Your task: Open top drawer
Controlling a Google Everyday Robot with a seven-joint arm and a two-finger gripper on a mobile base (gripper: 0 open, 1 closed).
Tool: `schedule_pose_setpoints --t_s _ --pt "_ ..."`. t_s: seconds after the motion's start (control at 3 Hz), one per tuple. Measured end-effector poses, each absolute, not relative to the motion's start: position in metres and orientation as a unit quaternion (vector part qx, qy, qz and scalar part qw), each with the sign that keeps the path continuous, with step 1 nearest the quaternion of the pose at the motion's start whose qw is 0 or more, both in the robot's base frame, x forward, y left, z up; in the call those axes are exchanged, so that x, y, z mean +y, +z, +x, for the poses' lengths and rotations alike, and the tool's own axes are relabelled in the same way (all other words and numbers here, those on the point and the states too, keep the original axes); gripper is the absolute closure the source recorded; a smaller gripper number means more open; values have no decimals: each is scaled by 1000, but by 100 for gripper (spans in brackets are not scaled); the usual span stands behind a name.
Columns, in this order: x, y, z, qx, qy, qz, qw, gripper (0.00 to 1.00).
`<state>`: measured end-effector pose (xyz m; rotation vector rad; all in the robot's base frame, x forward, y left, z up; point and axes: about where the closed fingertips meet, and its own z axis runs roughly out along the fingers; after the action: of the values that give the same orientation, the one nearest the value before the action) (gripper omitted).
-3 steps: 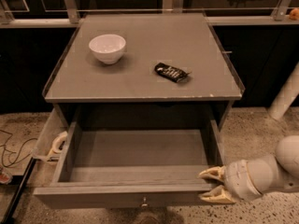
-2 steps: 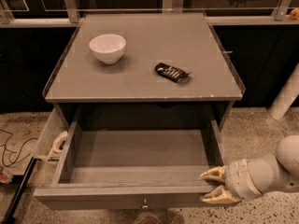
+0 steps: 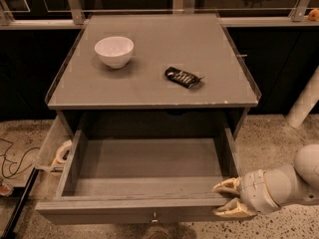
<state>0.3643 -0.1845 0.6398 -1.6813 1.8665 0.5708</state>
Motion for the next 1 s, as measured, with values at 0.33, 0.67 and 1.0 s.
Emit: schedule_pose_setpoints --t_s 0.33,0.67,1.0 --pt "-183 641 359 688 220 -632 280 34" --pt "-188 635 327 683 235 -638 269 28" --pt "-187 639 328 683 235 -638 269 51"
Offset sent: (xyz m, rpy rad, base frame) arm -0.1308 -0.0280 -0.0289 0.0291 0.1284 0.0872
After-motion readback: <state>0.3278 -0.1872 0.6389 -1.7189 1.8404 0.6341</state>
